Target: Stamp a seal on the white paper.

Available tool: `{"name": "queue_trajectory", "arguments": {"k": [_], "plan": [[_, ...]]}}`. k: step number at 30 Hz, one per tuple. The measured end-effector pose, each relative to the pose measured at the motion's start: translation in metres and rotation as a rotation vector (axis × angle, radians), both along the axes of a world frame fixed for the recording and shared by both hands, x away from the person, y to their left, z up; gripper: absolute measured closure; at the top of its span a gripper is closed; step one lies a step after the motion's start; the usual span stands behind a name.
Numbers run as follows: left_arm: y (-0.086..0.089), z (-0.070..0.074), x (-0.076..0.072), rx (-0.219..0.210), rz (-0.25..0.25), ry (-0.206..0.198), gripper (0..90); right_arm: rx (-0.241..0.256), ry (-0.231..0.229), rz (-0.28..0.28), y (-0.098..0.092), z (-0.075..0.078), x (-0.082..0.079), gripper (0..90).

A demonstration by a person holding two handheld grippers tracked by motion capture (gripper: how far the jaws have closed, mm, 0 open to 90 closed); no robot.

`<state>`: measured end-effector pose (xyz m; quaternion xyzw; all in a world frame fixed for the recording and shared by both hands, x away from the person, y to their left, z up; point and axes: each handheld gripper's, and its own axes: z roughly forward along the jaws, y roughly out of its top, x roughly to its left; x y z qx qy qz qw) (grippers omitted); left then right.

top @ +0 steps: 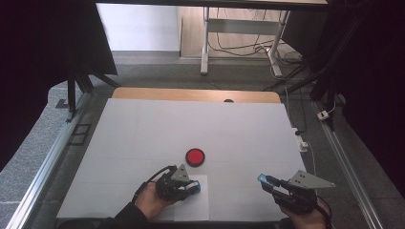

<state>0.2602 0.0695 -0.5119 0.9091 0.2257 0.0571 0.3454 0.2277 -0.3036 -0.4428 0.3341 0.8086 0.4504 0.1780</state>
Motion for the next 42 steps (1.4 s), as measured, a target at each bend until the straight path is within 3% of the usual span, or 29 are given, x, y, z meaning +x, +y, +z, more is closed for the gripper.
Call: {"name": "queue_trajectory", "arguments": {"k": [12,24,27,31,34,36,42], "plan": [[-0.0036,0.0009,-0.0019,0.023,0.013,-0.003,69.9,0.001,0.0,0.0,0.0008,0.0,-0.0001,68.8],[-0.0041,0.0018,0.0009,0.031,0.016,0.022,70.0,-0.003,0.001,0.003,0.0013,-0.0001,0.0002,68.7],[-0.0082,0.0029,-0.0034,0.062,0.013,-0.014,70.1,-0.004,0.001,0.003,0.0014,-0.0001,0.0002,68.8],[-0.0048,0.0021,0.0012,0.033,0.021,0.029,70.0,-0.005,0.001,0.004,0.0014,-0.0002,0.0002,68.8],[-0.0075,0.0032,-0.001,0.057,0.016,0.008,70.1,-0.004,0.001,0.004,0.0013,-0.0001,0.0002,68.7],[-0.0043,0.002,0.002,0.032,0.021,0.036,70.0,-0.004,0.002,0.003,0.0013,-0.0003,0.0004,68.7],[-0.0052,0.0023,0.0015,0.037,0.022,0.033,70.0,-0.002,0.0,0.003,0.0013,-0.0004,0.0003,68.7]]}}
